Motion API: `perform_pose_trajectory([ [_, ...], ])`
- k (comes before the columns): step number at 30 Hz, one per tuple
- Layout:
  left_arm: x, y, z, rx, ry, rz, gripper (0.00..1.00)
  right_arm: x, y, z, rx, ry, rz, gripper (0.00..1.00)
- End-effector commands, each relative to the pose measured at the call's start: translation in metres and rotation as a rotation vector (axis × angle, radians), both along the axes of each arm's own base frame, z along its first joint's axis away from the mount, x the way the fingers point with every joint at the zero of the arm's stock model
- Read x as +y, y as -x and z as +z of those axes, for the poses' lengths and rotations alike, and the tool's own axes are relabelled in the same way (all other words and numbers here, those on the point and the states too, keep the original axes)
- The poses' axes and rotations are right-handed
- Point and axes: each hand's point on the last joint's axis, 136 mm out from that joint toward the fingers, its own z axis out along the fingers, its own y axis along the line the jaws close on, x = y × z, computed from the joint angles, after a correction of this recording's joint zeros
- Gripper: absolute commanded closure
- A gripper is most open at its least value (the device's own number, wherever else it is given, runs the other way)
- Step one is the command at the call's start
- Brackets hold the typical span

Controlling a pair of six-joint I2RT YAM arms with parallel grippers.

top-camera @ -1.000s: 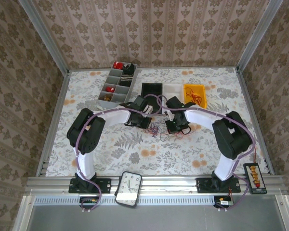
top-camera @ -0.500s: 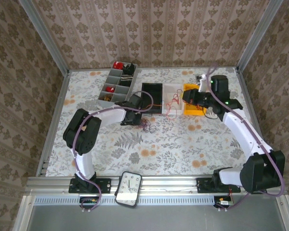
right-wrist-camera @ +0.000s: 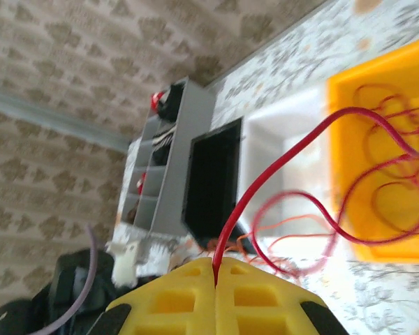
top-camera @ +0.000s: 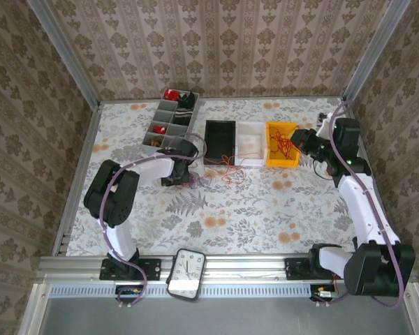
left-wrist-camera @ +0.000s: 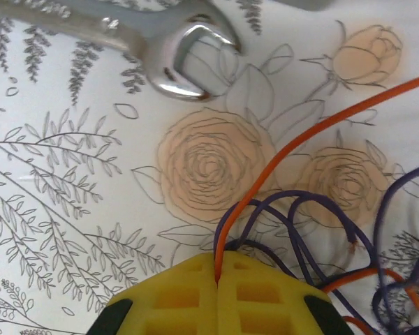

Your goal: Untangle the cables

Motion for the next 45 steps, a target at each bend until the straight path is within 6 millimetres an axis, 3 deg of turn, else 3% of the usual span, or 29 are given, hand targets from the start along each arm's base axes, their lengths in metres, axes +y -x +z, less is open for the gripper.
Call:
perform_pose_trajectory([
  [1, 0.028, 0.025, -0.010, 0.079, -0.072, 0.057, 1.00, -0.022, -0.005, 0.002, -0.023, 0.024, -0.113, 0.99],
  [7, -0.027, 0.012, 0.001, -0.023, 0.029, -0.188, 1.00, -0.016, -0.030, -0.016, 0.012, 0.000, -0.080, 0.98],
  [10, -0.042, 0.007, 0.011, -0.070, 0.055, -0.228, 1.00, -0.014, -0.047, -0.027, 0.030, 0.017, -0.071, 0.98],
  [19, -0.049, 0.002, 0.019, -0.091, 0.083, -0.213, 1.00, 0.002, -0.107, -0.085, 0.151, 0.098, -0.046, 0.96],
  [23, -0.047, 0.002, 0.021, -0.092, 0.076, -0.213, 1.00, 0.000, -0.126, -0.110, 0.205, 0.117, -0.080, 0.93],
  [26, -0.048, 0.002, 0.023, -0.094, 0.081, -0.217, 1.00, -0.003, -0.131, -0.124, 0.250, 0.156, -0.104, 0.81],
  [28, -0.050, 0.001, 0.025, -0.101, 0.087, -0.222, 1.00, -0.006, -0.132, -0.127, 0.264, 0.193, -0.125, 0.67],
  [31, -0.051, -0.001, 0.027, -0.109, 0.095, -0.225, 1.00, -0.010, -0.126, -0.125, 0.273, 0.255, -0.158, 0.58],
  [38, -0.056, -0.003, 0.027, -0.121, 0.119, -0.244, 1.00, -0.007, -0.095, -0.093, 0.203, 0.365, -0.168, 0.55],
  [41, -0.058, -0.002, 0.025, -0.119, 0.130, -0.264, 1.00, 0.032, -0.073, -0.081, 0.148, 0.409, -0.017, 0.55],
  [45, -0.064, 0.001, 0.025, -0.125, 0.169, -0.297, 1.00, 0.116, -0.032, -0.101, 0.170, 0.462, 0.319, 0.55],
])
